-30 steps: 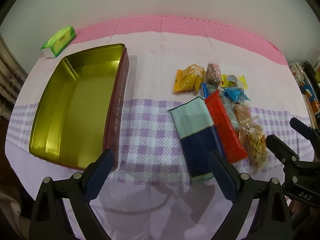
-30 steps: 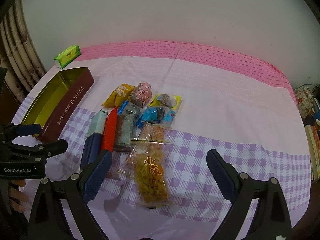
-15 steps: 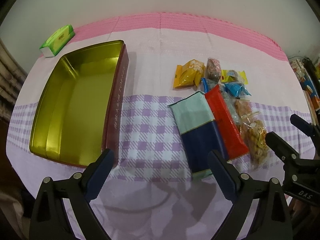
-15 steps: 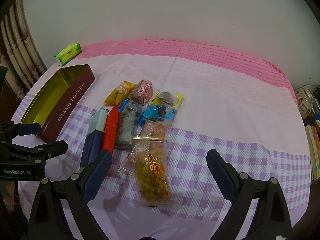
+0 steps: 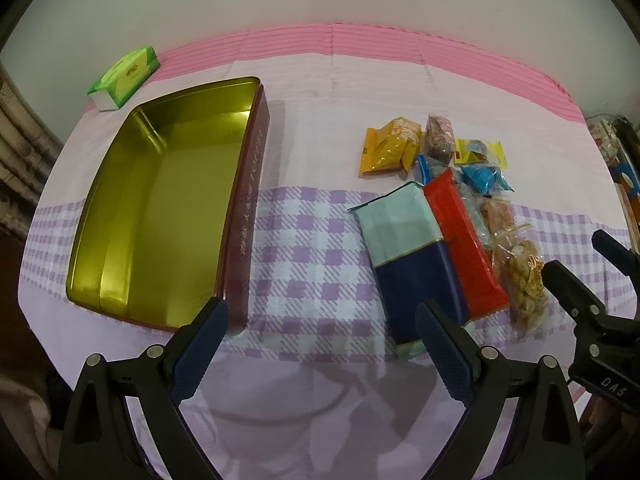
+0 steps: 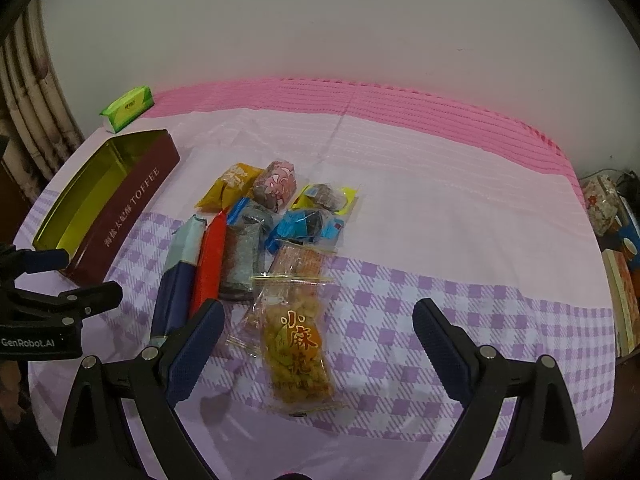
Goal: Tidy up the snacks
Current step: 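Move both tools toward the snack pile beside the gold tin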
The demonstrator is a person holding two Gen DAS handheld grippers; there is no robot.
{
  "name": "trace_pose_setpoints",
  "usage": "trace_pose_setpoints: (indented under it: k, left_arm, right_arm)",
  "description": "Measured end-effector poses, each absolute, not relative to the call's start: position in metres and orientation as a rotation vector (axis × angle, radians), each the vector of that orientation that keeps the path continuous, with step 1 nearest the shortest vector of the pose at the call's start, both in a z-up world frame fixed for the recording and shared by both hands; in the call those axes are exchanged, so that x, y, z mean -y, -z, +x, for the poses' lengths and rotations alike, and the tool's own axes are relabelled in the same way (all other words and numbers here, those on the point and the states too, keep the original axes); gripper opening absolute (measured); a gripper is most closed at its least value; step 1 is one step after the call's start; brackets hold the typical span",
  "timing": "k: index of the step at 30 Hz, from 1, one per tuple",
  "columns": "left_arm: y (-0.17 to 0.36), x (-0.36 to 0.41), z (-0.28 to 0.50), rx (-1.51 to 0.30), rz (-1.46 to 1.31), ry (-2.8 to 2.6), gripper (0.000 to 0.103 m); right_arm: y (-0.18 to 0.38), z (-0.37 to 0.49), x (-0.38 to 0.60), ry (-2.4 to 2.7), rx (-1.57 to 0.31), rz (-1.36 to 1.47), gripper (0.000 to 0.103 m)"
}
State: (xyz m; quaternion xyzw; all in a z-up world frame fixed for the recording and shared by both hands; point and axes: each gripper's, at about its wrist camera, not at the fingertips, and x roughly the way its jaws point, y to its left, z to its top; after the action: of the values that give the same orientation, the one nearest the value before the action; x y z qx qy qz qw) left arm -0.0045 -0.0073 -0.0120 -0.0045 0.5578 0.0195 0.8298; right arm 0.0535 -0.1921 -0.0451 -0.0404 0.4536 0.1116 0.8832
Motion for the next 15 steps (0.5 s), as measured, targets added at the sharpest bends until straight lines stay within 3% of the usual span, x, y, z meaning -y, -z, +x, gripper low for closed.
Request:
trace_pose_setpoints:
  k: [15]
  left_arm:
    - [0.0157, 0.0043, -0.0038, -1.201, -0.018, -0.067, 0.095]
  right_arm:
    - [0.0452, 0.0555, 0.2017, -0.185, -0.963, -0.045, 0.094]
